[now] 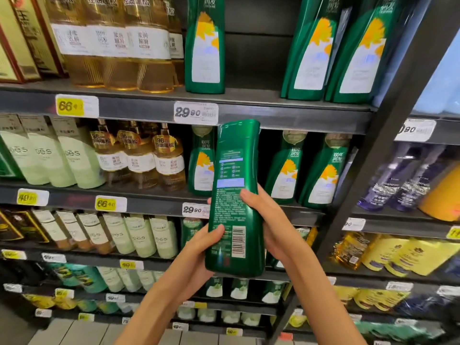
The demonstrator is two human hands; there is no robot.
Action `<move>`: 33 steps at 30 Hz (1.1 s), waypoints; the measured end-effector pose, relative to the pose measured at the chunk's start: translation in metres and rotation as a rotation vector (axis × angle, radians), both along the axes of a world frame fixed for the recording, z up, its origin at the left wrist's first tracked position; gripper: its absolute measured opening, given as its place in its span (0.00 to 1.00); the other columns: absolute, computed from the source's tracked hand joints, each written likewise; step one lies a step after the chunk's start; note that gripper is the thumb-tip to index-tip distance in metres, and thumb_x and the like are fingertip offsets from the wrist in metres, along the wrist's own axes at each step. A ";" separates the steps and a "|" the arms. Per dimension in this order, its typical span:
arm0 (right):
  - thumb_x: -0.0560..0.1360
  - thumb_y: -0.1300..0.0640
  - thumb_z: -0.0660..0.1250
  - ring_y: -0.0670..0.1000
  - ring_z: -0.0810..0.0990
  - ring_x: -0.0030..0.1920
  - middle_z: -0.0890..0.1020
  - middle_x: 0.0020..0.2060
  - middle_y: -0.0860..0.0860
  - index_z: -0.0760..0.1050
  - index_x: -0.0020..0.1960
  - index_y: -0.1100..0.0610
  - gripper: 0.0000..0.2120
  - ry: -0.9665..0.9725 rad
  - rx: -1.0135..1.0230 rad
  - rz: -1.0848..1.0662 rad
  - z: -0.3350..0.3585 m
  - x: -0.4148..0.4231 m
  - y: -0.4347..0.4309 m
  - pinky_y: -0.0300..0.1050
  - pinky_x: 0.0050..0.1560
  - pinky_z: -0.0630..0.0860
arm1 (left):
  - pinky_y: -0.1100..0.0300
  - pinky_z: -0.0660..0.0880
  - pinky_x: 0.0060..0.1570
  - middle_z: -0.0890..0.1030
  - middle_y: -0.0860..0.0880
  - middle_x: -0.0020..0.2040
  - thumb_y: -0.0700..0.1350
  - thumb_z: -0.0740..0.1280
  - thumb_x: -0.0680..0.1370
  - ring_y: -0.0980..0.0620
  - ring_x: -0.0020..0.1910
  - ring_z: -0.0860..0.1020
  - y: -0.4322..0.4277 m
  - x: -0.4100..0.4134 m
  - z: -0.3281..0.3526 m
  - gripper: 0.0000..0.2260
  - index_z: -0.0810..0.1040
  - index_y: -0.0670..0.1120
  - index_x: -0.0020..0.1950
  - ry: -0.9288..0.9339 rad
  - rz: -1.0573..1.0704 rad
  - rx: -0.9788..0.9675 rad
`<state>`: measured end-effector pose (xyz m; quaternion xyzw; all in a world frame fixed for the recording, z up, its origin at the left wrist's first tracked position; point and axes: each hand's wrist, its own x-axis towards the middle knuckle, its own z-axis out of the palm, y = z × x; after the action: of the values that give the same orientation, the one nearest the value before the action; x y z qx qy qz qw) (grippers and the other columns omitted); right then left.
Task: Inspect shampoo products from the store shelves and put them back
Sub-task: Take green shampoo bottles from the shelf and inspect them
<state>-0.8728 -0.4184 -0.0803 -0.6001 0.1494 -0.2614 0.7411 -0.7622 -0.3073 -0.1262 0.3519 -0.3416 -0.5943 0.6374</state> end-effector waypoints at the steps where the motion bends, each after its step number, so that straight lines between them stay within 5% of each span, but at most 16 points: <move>1: 0.73 0.49 0.65 0.54 0.80 0.59 0.80 0.60 0.53 0.68 0.68 0.50 0.24 0.004 -0.002 -0.013 -0.002 0.000 0.001 0.50 0.58 0.78 | 0.55 0.77 0.51 0.79 0.45 0.62 0.54 0.72 0.70 0.47 0.60 0.77 0.000 -0.001 -0.001 0.22 0.77 0.49 0.62 0.015 -0.005 0.006; 4: 0.72 0.48 0.65 0.49 0.82 0.54 0.82 0.56 0.49 0.72 0.64 0.48 0.21 0.014 -0.045 -0.091 -0.002 0.001 0.004 0.42 0.49 0.79 | 0.64 0.77 0.46 0.79 0.44 0.57 0.61 0.68 0.66 0.52 0.51 0.81 -0.008 -0.011 0.000 0.27 0.74 0.48 0.60 -0.190 0.283 0.056; 6: 0.71 0.48 0.67 0.45 0.82 0.52 0.82 0.54 0.45 0.70 0.63 0.46 0.21 0.032 -0.123 -0.171 0.002 0.000 0.007 0.39 0.47 0.79 | 0.72 0.73 0.38 0.73 0.48 0.51 0.74 0.67 0.53 0.55 0.43 0.77 -0.011 -0.020 0.003 0.42 0.66 0.49 0.57 -0.404 0.606 0.040; 8: 0.72 0.49 0.71 0.42 0.80 0.52 0.79 0.55 0.45 0.64 0.67 0.45 0.27 0.057 -0.224 -0.265 0.004 0.001 0.009 0.40 0.52 0.79 | 0.71 0.73 0.43 0.68 0.59 0.57 0.81 0.61 0.49 0.61 0.53 0.73 -0.007 -0.029 0.006 0.47 0.61 0.59 0.62 -0.624 0.566 0.024; 10: 0.70 0.47 0.72 0.45 0.79 0.55 0.77 0.57 0.46 0.59 0.69 0.45 0.32 0.065 -0.226 -0.333 0.006 0.002 0.010 0.45 0.57 0.77 | 0.70 0.72 0.50 0.66 0.66 0.60 0.79 0.61 0.56 0.71 0.58 0.69 -0.002 -0.040 0.010 0.40 0.58 0.66 0.65 -0.731 0.391 0.010; 13: 0.62 0.36 0.65 0.45 0.74 0.61 0.73 0.63 0.50 0.60 0.68 0.43 0.36 0.098 -0.175 -0.328 0.009 -0.001 0.008 0.43 0.60 0.73 | 0.78 0.70 0.43 0.76 0.64 0.53 0.64 0.67 0.69 0.73 0.48 0.74 -0.008 -0.045 0.006 0.23 0.63 0.64 0.61 -0.648 0.442 -0.021; 17: 0.65 0.37 0.63 0.41 0.74 0.60 0.75 0.61 0.48 0.63 0.67 0.45 0.33 0.171 -0.181 -0.279 0.004 -0.013 0.000 0.34 0.51 0.71 | 0.61 0.74 0.57 0.78 0.59 0.60 0.55 0.69 0.71 0.59 0.60 0.76 -0.008 -0.034 0.000 0.25 0.68 0.59 0.66 -0.388 0.298 0.006; 20: 0.67 0.37 0.65 0.43 0.78 0.58 0.79 0.58 0.43 0.71 0.63 0.44 0.26 0.198 -0.141 -0.154 -0.005 -0.022 -0.001 0.40 0.56 0.74 | 0.61 0.77 0.51 0.81 0.54 0.58 0.52 0.71 0.70 0.54 0.58 0.79 -0.005 -0.024 0.001 0.24 0.70 0.55 0.65 -0.330 0.126 0.058; 24: 0.74 0.46 0.66 0.46 0.82 0.53 0.83 0.54 0.45 0.73 0.62 0.50 0.18 0.108 -0.106 -0.198 -0.017 -0.024 0.003 0.40 0.49 0.79 | 0.57 0.77 0.54 0.81 0.53 0.57 0.52 0.71 0.72 0.54 0.57 0.79 -0.010 -0.022 -0.004 0.22 0.70 0.54 0.64 -0.402 0.165 0.121; 26: 0.76 0.51 0.66 0.45 0.82 0.52 0.83 0.53 0.47 0.73 0.60 0.49 0.13 0.134 -0.145 -0.263 -0.024 -0.023 0.004 0.41 0.50 0.79 | 0.65 0.75 0.50 0.82 0.58 0.53 0.59 0.70 0.69 0.61 0.53 0.79 -0.012 -0.024 -0.008 0.22 0.70 0.58 0.60 -0.565 0.265 0.120; 28: 0.77 0.54 0.66 0.46 0.81 0.53 0.81 0.54 0.48 0.72 0.58 0.47 0.11 0.193 -0.217 -0.292 -0.031 -0.024 0.002 0.46 0.54 0.78 | 0.70 0.75 0.45 0.82 0.60 0.51 0.55 0.68 0.70 0.63 0.51 0.80 -0.014 -0.025 -0.013 0.18 0.71 0.57 0.58 -0.596 0.284 0.118; 33: 0.76 0.53 0.67 0.38 0.76 0.59 0.78 0.58 0.36 0.63 0.67 0.42 0.23 0.265 -0.403 -0.113 -0.044 -0.040 0.003 0.37 0.60 0.73 | 0.65 0.76 0.52 0.81 0.58 0.56 0.49 0.68 0.72 0.60 0.56 0.78 -0.012 -0.024 -0.029 0.19 0.71 0.55 0.63 -0.571 0.292 0.063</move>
<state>-0.9125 -0.4151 -0.1240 -0.7553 0.2236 -0.2462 0.5647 -0.7860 -0.3190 -0.1556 0.5692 -0.4343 -0.3841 0.5830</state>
